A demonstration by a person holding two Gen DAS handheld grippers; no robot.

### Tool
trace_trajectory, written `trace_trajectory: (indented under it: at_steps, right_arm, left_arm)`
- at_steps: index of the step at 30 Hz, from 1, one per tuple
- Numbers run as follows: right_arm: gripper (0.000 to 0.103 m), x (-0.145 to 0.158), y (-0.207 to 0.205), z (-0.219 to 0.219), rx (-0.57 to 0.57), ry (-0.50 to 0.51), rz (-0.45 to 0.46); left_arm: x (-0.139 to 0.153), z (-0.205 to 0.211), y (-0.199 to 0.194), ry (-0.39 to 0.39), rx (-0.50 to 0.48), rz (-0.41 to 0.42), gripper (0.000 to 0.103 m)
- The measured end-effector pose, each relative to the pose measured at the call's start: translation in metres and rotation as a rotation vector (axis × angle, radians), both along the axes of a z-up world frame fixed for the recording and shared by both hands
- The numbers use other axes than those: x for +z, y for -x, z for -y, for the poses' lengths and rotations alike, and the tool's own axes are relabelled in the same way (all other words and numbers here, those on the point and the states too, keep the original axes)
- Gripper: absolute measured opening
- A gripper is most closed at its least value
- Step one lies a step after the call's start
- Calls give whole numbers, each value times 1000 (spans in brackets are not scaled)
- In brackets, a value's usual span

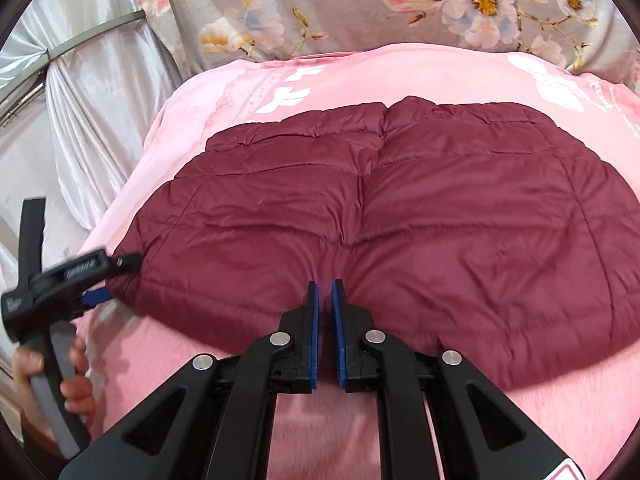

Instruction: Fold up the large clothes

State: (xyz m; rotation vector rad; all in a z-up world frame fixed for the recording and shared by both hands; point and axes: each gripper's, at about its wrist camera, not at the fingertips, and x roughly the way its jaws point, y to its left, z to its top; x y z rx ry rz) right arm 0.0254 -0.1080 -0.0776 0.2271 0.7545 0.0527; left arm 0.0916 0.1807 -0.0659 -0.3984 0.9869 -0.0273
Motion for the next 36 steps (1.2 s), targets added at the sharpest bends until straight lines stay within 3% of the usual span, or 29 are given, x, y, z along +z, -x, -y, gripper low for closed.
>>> trace_trajectory:
  at_steps: [2,3,4,7,12,15,17,22,28,36]
  right_arm:
    - [10,-3,0,0,1,6,-8]
    - [10,-7,-2,0,-2,6,-10]
    - [10,-9,-2,0,-4,3,-11]
    - [10,-16,-6,-1,-12,4,-6]
    - [10,-18,-11,0,-10,-9,7]
    - [10,-11,-1,9,-21,-74,21]
    - [10,-1,11,21,-30,-134,39]
    - [10,20,43,66,-115,-151,65]
    - [10,26,81,132,-278,-134,75]
    - [10,17,125,186,-428,-96,64]
  left_arm:
    - [3,2,-5,47,-22,0,47]
    - [6,6,-7,77,-40,-5,31]
    - [11,8,-7,85,-46,1,23]
    - [33,24,-4,65,-87,58,15]
    - [96,66,12,70,-221,208,13]
    - [128,105,20,68,-329,279,13]
    - [145,138,24,56,-405,318,13]
    - [165,221,33,15,-568,365,13]
    - [144,324,37,-34,-729,311,13]
    - [78,432,39,-131,-842,164,13]
